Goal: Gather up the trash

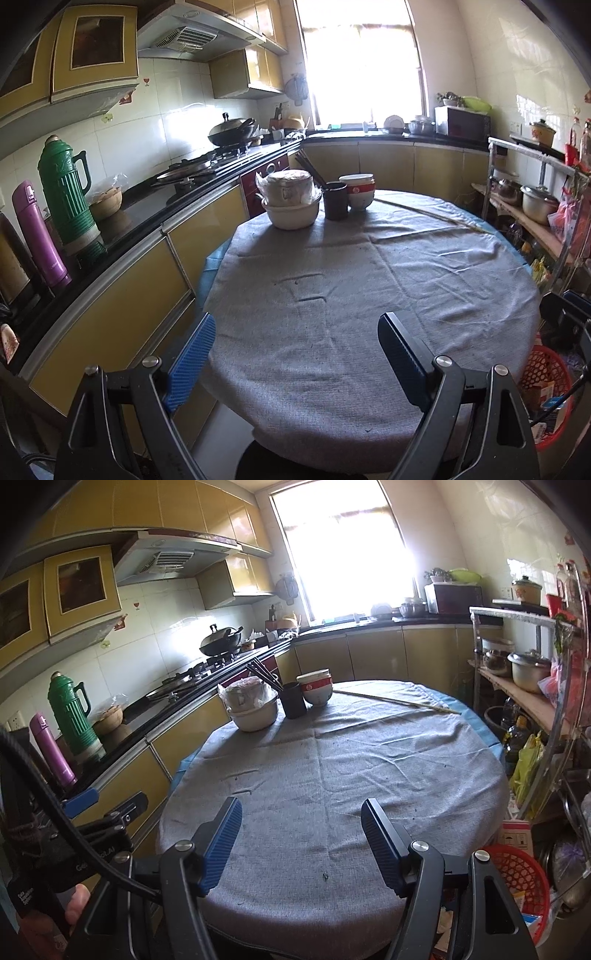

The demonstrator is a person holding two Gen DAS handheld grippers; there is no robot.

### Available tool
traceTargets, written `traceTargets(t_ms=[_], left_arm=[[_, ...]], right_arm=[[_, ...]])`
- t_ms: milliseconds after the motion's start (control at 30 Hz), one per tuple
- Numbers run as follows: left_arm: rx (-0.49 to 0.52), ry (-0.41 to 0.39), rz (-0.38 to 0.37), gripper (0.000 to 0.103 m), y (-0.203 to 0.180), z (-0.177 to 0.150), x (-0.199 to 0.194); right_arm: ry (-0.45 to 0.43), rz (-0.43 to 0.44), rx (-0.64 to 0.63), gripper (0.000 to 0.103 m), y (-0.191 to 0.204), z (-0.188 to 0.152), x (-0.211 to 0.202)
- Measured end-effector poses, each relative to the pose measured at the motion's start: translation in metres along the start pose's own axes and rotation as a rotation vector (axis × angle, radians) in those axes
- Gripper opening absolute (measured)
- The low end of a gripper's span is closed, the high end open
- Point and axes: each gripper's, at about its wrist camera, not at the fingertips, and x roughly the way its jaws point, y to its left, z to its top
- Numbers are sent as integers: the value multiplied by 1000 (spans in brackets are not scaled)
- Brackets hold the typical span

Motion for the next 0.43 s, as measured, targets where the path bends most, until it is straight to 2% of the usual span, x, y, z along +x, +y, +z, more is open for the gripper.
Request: traceTargets(t_ms=[233,333,433], left_arm=[[34,28,23,90,-12,7,24],[44,48,-15,90,-19,12,46],[17,111,-78,90,-22,16,85]], right_arm=[[43,11,42,71,-23,5,44],[67,-8,46,71,-34,7,72],[100,-29,71,71,-51,7,107]])
